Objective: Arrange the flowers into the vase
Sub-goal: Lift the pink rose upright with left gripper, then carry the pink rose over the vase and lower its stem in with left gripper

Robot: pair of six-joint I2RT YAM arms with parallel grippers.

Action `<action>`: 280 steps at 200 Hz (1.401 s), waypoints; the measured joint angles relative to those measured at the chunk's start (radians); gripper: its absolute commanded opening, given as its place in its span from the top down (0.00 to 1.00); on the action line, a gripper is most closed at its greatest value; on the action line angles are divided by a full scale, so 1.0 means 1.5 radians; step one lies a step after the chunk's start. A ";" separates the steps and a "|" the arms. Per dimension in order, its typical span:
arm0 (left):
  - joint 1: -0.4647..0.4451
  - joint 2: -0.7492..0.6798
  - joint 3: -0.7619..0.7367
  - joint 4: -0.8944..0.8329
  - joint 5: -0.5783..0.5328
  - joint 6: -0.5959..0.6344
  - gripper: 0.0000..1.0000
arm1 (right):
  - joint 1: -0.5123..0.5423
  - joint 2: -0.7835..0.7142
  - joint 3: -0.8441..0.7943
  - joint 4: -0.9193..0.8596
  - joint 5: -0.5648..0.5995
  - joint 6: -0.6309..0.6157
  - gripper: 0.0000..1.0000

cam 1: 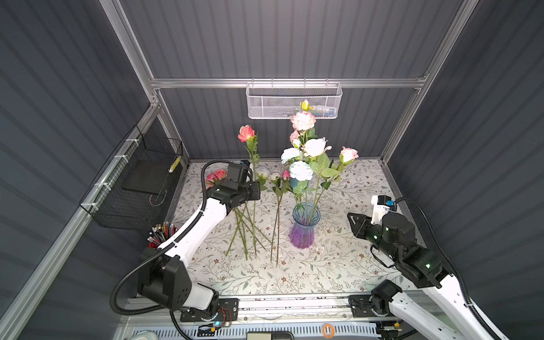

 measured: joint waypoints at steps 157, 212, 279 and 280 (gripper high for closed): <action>-0.019 -0.288 0.030 0.256 0.042 -0.009 1.00 | 0.000 -0.083 -0.006 -0.016 -0.007 0.002 0.67; -0.300 -0.144 0.091 0.334 -0.057 0.089 1.00 | 0.000 -0.094 -0.009 -0.017 0.021 0.003 0.68; -0.409 -0.039 0.081 0.437 -0.174 0.187 1.00 | 0.000 -0.090 -0.017 -0.016 0.025 0.001 0.67; -0.409 -0.038 0.080 0.439 -0.177 0.188 1.00 | 0.000 -0.090 -0.017 -0.016 0.025 0.001 0.67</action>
